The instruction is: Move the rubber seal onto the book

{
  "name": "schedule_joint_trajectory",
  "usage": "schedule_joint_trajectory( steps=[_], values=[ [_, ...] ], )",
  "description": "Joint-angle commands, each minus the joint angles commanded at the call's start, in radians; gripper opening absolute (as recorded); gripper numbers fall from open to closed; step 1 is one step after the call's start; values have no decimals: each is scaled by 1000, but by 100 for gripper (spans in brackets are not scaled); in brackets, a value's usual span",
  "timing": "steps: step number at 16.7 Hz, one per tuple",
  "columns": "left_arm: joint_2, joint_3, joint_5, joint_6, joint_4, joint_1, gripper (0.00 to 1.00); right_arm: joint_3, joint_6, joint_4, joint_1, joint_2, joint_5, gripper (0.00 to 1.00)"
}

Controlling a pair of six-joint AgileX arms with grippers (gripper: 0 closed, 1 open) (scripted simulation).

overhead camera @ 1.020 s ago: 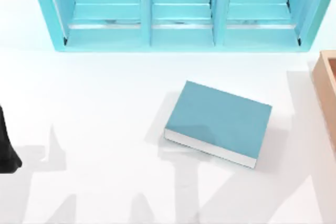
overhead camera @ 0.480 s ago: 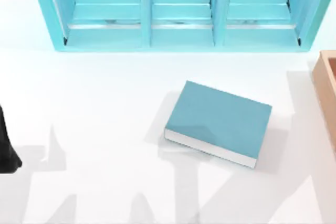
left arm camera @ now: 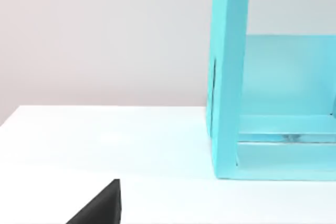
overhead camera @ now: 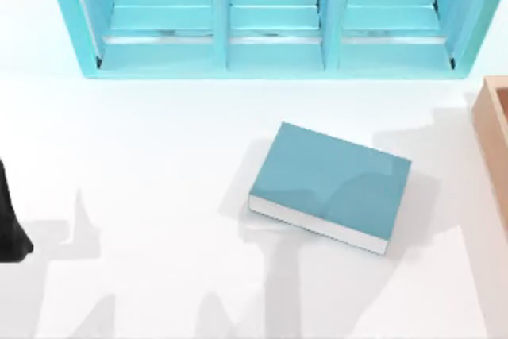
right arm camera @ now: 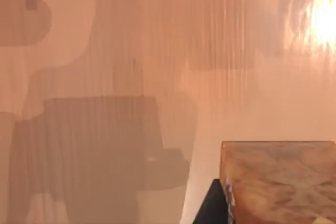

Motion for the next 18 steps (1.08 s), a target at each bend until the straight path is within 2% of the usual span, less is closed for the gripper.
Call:
schedule_joint_trajectory(
  steps=[4,8,14,18],
  values=[
    [0,0,0,0,0,0,100,217,43,-79,44,-29,7,0],
    [0,0,0,0,0,0,100,352,85,-156,88,-50,11,0],
    [0,0,0,0,0,0,100,418,137,-266,167,-78,9,0],
    [0,0,0,0,0,0,100,382,197,-333,226,-92,4,0]
  ],
)
